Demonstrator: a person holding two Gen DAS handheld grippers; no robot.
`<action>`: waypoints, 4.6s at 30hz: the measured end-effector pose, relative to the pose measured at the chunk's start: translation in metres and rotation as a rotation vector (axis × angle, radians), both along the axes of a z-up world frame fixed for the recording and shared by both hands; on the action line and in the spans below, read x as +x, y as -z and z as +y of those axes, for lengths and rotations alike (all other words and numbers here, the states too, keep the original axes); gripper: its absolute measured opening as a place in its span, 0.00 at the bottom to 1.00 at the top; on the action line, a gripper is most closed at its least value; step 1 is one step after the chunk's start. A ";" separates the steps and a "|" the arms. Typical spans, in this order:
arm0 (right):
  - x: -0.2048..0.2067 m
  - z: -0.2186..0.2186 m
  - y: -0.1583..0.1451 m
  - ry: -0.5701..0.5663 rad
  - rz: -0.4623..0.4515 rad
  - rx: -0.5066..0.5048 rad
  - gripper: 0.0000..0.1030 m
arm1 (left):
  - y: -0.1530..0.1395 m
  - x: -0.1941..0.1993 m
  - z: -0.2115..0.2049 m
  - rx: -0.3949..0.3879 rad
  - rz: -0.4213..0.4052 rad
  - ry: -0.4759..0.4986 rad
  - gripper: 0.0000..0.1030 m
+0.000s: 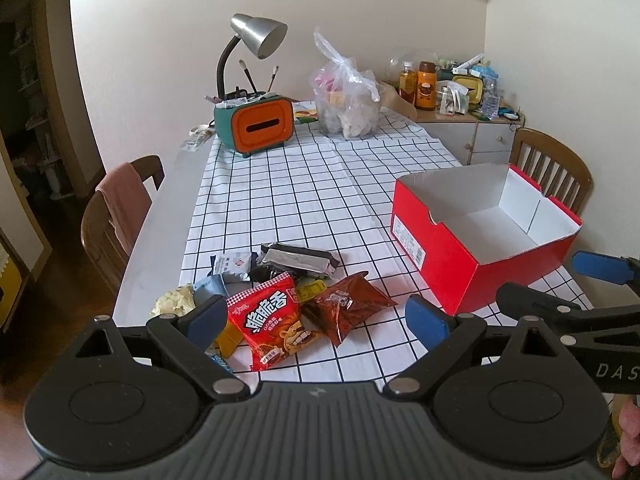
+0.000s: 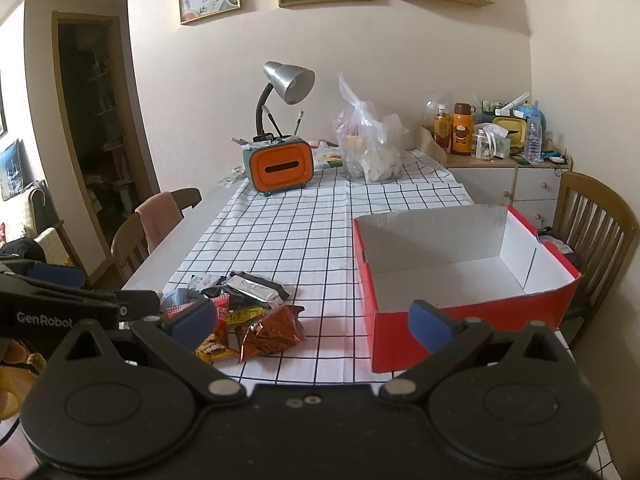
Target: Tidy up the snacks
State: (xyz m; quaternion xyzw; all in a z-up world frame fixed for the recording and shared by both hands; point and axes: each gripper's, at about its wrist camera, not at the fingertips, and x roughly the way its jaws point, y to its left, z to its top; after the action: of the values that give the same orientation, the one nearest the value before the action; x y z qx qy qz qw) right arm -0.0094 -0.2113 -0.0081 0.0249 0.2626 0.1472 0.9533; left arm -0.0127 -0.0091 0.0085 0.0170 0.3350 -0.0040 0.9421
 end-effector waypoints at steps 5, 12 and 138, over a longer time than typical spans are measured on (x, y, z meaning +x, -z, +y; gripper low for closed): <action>-0.001 0.003 0.000 -0.020 -0.001 -0.022 1.00 | 0.002 0.002 0.001 -0.009 0.015 -0.013 0.93; 0.008 0.009 0.006 -0.061 0.008 -0.031 1.00 | 0.011 0.008 0.007 -0.005 0.040 -0.037 0.93; 0.118 -0.062 0.001 -0.023 0.135 -0.097 0.55 | 0.017 0.099 -0.038 -0.055 0.166 0.028 0.12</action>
State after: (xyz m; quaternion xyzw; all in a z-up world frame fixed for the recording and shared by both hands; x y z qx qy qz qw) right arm 0.1082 -0.2731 -0.0094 -0.0144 0.3331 0.1434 0.9318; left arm 0.0863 -0.0473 -0.0087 -0.0044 0.4115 -0.0279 0.9110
